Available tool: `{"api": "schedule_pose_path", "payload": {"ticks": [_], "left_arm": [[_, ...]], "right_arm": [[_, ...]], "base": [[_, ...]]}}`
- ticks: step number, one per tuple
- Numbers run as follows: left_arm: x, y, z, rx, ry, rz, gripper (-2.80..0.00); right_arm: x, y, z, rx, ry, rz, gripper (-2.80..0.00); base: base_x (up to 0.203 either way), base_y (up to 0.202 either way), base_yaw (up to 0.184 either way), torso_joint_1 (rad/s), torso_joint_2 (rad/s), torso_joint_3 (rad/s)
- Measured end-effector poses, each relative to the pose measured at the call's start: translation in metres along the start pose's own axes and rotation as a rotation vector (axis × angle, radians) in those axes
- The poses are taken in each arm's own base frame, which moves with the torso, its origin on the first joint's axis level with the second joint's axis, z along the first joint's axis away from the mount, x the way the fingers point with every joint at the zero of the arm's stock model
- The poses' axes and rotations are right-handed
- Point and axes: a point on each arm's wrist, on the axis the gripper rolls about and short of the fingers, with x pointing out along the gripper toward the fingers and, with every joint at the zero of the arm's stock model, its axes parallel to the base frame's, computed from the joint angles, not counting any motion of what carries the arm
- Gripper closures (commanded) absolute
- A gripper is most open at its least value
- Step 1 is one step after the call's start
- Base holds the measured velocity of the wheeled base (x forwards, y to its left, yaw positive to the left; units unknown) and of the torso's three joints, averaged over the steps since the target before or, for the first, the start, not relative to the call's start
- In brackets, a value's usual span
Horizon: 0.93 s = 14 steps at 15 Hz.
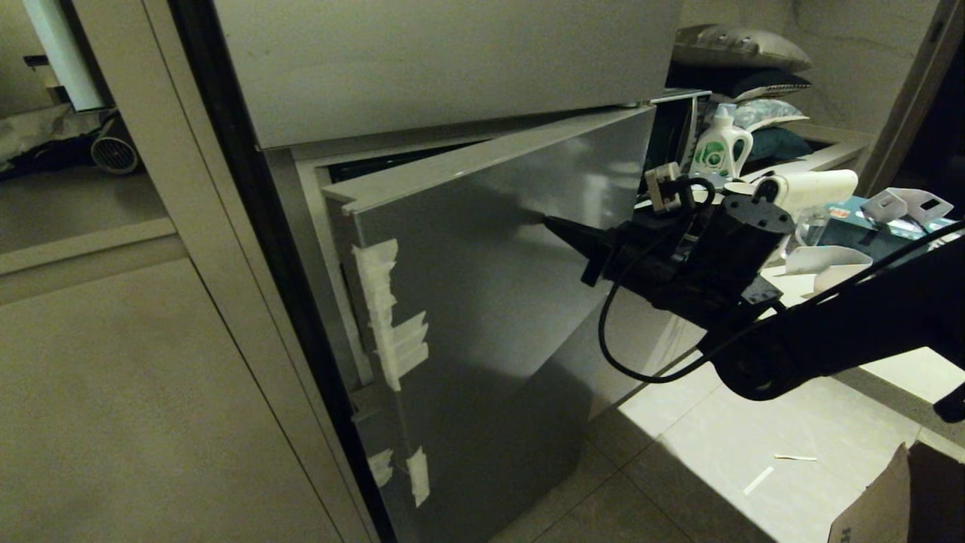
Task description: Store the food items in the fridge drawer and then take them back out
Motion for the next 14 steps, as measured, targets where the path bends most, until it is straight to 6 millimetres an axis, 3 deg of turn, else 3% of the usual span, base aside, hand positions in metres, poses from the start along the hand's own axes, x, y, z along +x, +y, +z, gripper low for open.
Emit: {"api": "schedule_pose_path", "payload": {"ticks": [3,9,14], "left_arm": [[0.0,0.0,0.0,0.0,0.0,0.0,0.0],[0.0,0.0,0.0,0.0,0.0,-0.001,0.0],[0.0,0.0,0.0,0.0,0.0,0.001,0.0]], "right_arm": [[0.024,0.0,-0.003,-0.024,-0.052,0.041,0.0],[0.077,-0.002,-0.039,-0.109,-0.151,0.004,0.0],[0.084,-0.004,-0.054,-0.105,-0.161,-0.071,0.0]], "base": [[0.0,0.0,0.0,0.0,0.0,0.0],[0.0,0.0,0.0,0.0,0.0,0.0],[0.0,0.0,0.0,0.0,0.0,0.0]]}}
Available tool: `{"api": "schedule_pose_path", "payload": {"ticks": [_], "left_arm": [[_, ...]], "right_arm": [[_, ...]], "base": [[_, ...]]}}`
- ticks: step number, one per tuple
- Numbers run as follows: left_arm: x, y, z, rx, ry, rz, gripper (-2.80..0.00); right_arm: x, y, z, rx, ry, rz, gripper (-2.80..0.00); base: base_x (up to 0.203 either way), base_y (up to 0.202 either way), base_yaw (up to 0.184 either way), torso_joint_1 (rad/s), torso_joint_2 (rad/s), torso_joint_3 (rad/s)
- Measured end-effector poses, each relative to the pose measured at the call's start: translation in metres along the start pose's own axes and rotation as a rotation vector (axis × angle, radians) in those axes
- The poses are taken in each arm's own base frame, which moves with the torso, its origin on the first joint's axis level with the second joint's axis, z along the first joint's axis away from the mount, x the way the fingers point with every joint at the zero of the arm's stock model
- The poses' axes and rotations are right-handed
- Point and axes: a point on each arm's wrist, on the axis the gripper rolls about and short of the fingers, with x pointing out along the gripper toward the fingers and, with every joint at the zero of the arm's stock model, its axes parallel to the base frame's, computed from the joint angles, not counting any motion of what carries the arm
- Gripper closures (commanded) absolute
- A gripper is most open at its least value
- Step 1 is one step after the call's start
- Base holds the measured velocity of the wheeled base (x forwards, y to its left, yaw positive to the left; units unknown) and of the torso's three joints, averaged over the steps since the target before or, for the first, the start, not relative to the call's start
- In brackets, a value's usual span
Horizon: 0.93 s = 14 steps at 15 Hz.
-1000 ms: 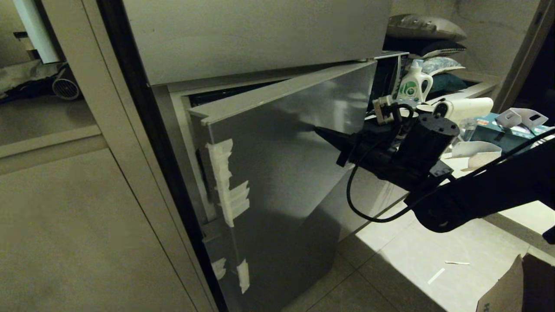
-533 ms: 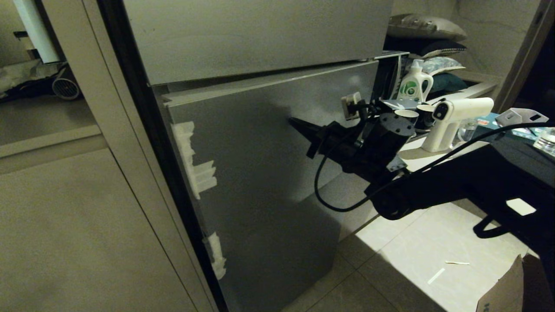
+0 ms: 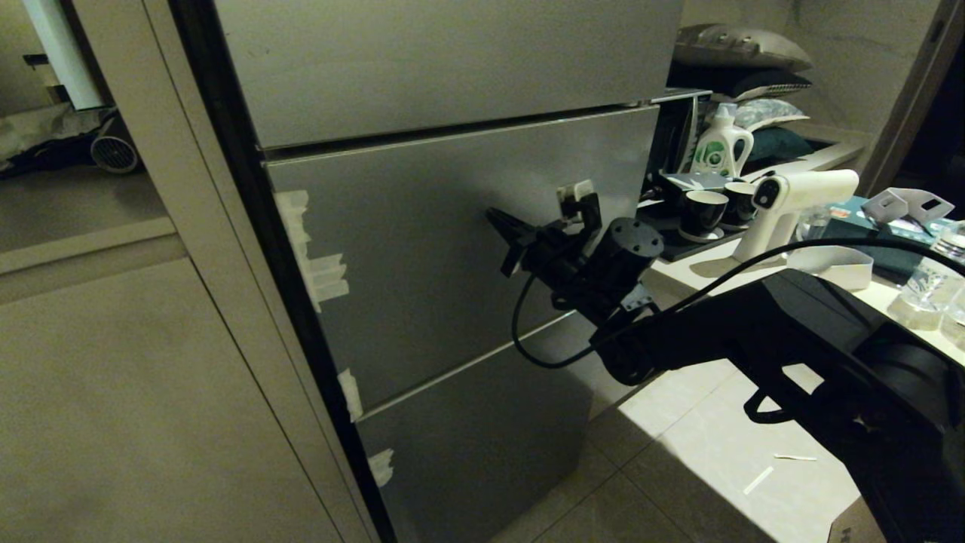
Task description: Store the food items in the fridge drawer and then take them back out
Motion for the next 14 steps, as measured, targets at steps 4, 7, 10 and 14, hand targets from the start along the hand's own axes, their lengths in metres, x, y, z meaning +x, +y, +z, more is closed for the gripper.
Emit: {"api": "schedule_pose_path", "payload": {"ticks": [4,7,10,14], "left_arm": [[0.0,0.0,0.0,0.0,0.0,0.0,0.0],[0.0,0.0,0.0,0.0,0.0,0.0,0.0],[0.0,0.0,0.0,0.0,0.0,0.0,0.0],[0.0,0.0,0.0,0.0,0.0,0.0,0.0]], "right_arm": [[-0.019,0.02,0.014,0.03,0.071,-0.001,0.0],[-0.036,0.047,0.033,0.032,0.118,0.031,0.0],[-0.057,0.061,0.05,0.002,0.156,0.043,0.0],[-0.092,0.072,0.066,-0.047,0.232,0.044,0.0]], "base": [[0.0,0.0,0.0,0.0,0.0,0.0],[0.0,0.0,0.0,0.0,0.0,0.0],[0.0,0.0,0.0,0.0,0.0,0.0],[0.0,0.0,0.0,0.0,0.0,0.0]]}}
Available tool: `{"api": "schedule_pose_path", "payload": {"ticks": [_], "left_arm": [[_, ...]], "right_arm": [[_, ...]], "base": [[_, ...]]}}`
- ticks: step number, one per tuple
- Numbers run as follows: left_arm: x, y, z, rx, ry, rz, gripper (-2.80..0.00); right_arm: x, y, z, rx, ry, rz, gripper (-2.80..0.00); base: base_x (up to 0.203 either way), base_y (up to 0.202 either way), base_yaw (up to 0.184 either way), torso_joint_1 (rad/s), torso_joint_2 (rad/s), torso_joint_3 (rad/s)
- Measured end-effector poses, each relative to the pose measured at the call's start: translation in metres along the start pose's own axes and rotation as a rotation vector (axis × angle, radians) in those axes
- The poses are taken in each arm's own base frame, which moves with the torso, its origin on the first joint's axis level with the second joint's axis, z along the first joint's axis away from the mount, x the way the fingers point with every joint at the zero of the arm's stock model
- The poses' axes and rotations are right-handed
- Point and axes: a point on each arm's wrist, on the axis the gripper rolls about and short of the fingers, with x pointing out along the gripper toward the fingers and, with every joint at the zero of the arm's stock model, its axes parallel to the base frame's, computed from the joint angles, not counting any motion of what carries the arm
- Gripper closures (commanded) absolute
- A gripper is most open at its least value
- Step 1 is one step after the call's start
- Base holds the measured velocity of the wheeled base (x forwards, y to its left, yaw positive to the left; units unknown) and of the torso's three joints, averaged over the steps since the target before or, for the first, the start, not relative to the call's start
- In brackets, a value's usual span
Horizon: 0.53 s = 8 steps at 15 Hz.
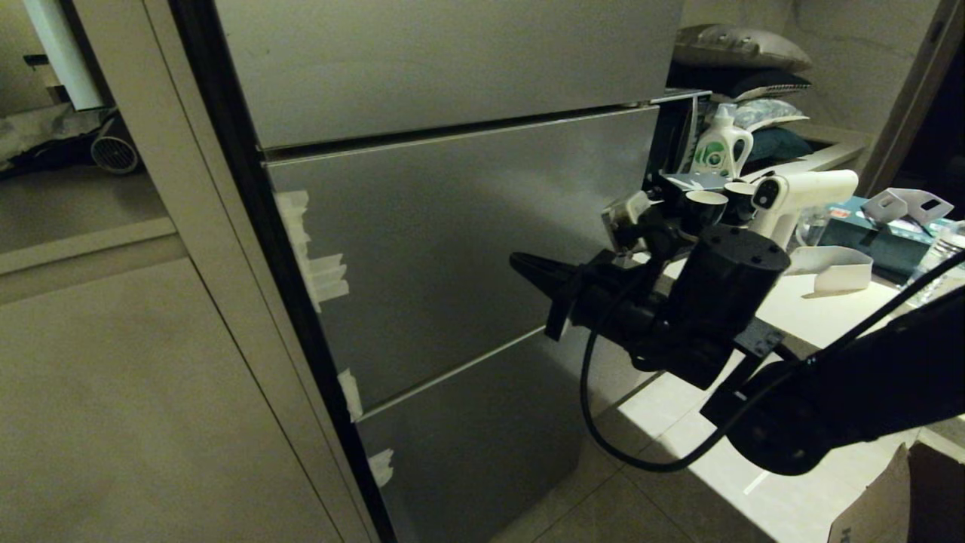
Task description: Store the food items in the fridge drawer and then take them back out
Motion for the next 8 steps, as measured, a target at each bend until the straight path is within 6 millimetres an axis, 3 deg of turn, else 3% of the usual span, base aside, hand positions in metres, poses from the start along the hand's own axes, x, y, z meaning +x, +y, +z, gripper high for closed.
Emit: {"api": "schedule_pose_path", "payload": {"ticks": [8], "left_arm": [[0.0,0.0,0.0,0.0,0.0,-0.001,0.0]], "right_arm": [[-0.056,0.01,0.009,0.013,0.068,-0.024,0.0]], "base": [[0.0,0.0,0.0,0.0,0.0,0.0]]}}
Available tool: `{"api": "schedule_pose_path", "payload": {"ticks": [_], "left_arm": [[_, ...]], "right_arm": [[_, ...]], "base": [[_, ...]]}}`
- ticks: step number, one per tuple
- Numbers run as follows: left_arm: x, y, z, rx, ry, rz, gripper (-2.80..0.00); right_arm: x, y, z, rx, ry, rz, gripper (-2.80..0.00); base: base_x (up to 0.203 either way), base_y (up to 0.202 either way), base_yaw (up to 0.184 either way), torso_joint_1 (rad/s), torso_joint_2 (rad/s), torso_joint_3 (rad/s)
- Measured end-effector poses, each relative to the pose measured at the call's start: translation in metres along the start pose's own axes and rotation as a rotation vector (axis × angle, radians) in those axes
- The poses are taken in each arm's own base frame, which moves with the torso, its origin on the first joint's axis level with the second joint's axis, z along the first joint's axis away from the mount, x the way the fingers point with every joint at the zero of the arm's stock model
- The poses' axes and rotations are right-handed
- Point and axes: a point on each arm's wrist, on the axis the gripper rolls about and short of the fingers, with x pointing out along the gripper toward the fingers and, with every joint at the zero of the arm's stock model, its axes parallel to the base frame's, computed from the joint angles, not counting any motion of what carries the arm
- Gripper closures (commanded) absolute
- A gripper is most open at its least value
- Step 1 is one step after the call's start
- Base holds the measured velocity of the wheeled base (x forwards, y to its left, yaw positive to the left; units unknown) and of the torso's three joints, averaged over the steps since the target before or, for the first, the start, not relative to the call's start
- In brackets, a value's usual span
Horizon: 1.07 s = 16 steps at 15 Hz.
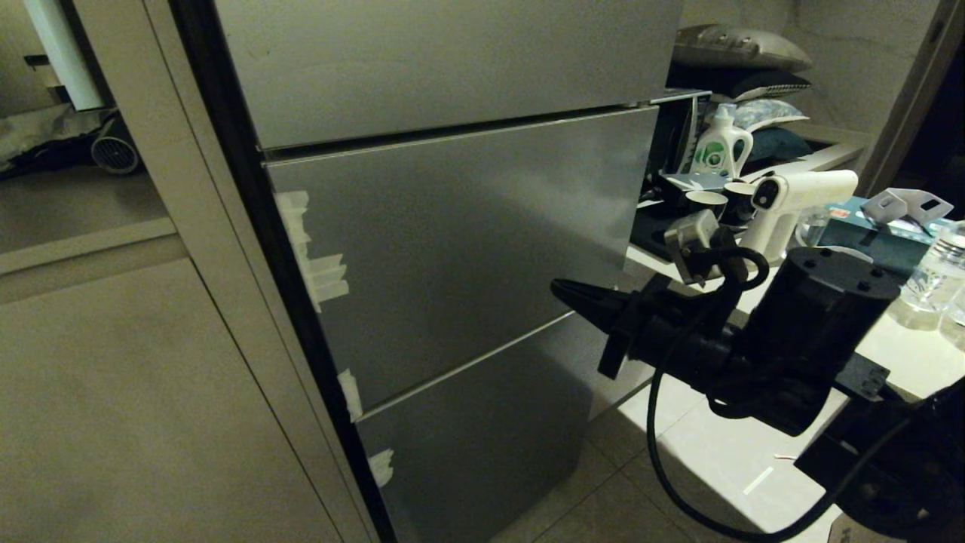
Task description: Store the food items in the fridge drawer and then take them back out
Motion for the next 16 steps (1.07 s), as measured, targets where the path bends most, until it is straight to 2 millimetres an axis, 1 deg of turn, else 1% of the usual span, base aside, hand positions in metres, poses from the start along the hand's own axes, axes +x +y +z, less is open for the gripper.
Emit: {"api": "schedule_pose_path", "payload": {"ticks": [2,5,8,11,16], "left_arm": [[0.0,0.0,0.0,0.0,0.0,0.0,0.0],[0.0,0.0,0.0,0.0,0.0,0.001,0.0],[0.0,0.0,0.0,0.0,0.0,0.001,0.0],[0.0,0.0,0.0,0.0,0.0,0.001,0.0],[0.0,0.0,0.0,0.0,0.0,0.001,0.0]], "right_arm": [[-0.015,-0.004,-0.001,0.01,0.019,-0.027,0.0],[-0.035,-0.01,0.003,0.006,0.026,-0.07,0.0],[-0.049,-0.015,0.001,0.006,0.043,-0.106,0.0],[-0.063,-0.015,-0.007,0.013,0.086,-0.133,0.0],[-0.09,-0.022,-0.022,0.047,0.158,-0.244,0.0]], "base": [[0.0,0.0,0.0,0.0,0.0,0.0],[0.0,0.0,0.0,0.0,0.0,0.0],[0.0,0.0,0.0,0.0,0.0,0.0],[0.0,0.0,0.0,0.0,0.0,0.0],[0.0,0.0,0.0,0.0,0.0,0.0]]}}
